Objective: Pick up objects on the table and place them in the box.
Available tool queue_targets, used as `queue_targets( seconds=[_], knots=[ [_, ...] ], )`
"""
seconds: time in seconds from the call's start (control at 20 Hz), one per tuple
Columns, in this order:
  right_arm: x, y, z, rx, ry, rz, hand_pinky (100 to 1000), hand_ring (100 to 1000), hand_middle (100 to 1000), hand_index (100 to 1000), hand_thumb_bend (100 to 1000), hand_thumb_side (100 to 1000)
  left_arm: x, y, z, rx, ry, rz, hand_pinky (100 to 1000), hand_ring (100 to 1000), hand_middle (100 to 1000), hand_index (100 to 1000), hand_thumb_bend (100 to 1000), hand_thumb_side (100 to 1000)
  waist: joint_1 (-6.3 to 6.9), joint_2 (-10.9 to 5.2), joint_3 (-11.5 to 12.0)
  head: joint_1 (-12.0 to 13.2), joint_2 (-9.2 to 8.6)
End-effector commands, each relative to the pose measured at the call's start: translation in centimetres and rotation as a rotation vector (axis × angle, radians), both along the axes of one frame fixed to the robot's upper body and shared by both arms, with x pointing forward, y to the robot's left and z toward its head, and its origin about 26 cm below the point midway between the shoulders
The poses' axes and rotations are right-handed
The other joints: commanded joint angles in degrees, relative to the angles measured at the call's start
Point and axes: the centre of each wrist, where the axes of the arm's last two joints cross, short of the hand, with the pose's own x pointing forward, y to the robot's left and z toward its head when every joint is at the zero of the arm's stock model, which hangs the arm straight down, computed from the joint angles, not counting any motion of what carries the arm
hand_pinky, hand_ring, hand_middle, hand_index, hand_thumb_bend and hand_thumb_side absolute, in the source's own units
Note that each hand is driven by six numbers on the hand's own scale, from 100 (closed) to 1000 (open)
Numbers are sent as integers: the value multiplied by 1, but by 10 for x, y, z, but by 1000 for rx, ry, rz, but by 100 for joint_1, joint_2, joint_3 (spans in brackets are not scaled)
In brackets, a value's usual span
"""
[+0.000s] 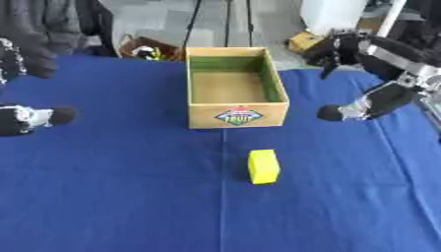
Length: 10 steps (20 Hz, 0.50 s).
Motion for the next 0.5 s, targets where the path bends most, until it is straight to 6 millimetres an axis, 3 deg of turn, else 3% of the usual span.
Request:
queue_targets(
  seconds=[0.05,0.4,0.45,0.5],
  knots=[
    [10,10,-6,-61,29,30,630,810,790,856,633,398,1,-3,9,17,-23,-17,663,650,640,829,1000,363,36,-83,31,-55,-61],
    [23,21,-36,-151,124,64,649,840,821,873,644,396,2,-5,8,14,-16,-25,663,651,641,829,1000,362,44,-68,37,-66,-80],
    [25,21,-40,-160,135,58,649,842,824,872,633,332,2,-6,8,14,-14,-28,664,651,641,829,1000,362,46,-64,26,-63,-80],
    [27,21,-45,-166,144,52,649,842,825,872,645,397,2,-7,7,14,-12,-30,664,651,641,829,1000,362,48,-60,19,-62,-82]
  ],
)
